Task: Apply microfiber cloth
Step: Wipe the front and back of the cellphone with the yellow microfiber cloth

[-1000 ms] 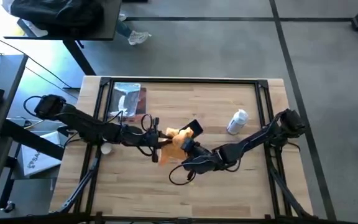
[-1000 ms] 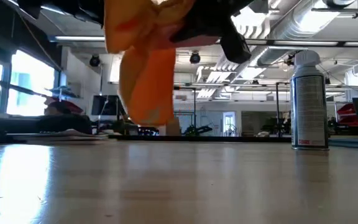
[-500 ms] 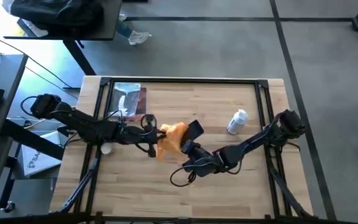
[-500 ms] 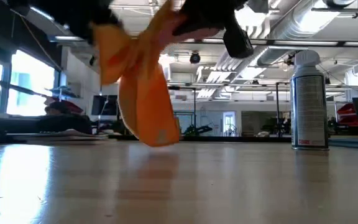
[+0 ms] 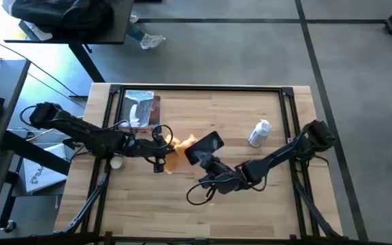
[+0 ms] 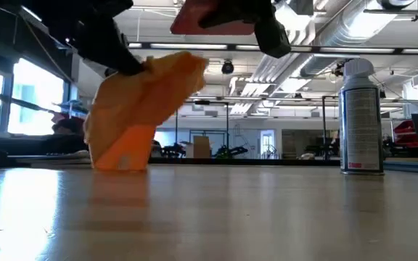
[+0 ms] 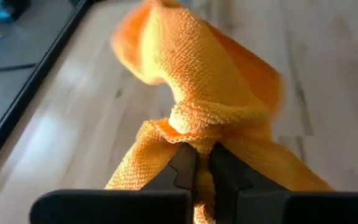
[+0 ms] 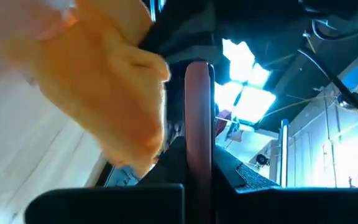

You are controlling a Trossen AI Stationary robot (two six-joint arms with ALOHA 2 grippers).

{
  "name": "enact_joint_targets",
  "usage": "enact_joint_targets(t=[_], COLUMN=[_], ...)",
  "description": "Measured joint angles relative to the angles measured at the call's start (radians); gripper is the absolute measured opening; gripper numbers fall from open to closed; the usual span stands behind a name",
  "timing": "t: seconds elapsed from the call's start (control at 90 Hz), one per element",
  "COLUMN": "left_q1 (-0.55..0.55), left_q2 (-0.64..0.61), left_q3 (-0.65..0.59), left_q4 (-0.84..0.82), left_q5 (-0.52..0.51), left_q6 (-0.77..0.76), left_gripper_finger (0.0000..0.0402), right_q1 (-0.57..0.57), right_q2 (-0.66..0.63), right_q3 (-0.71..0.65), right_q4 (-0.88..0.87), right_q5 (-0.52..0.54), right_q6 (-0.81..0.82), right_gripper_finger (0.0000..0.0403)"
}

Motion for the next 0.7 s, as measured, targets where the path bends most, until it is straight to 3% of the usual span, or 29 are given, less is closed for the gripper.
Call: enact_joint_targets(t=[0.422,0.7], left_q1=[-0.024,-0.017], left_q2=[-0.004,0.069], left_q3=[0.001,0.002], left_q4=[0.233,0.339], left_q5=[0.025,0.027], left_q6=[0.115,0.174], left_gripper_finger=[0.0003,0.0003], right_q1=[-0.014,-0.032], right_q2=[0.001,0.002], right_q3=[-0.001,-0.002], right_q4=[-0.24,-0.156], right_q5=[-0.08,-0.129], right_q6=[0.319,0.283], right_gripper_finger=[0.0,0.0])
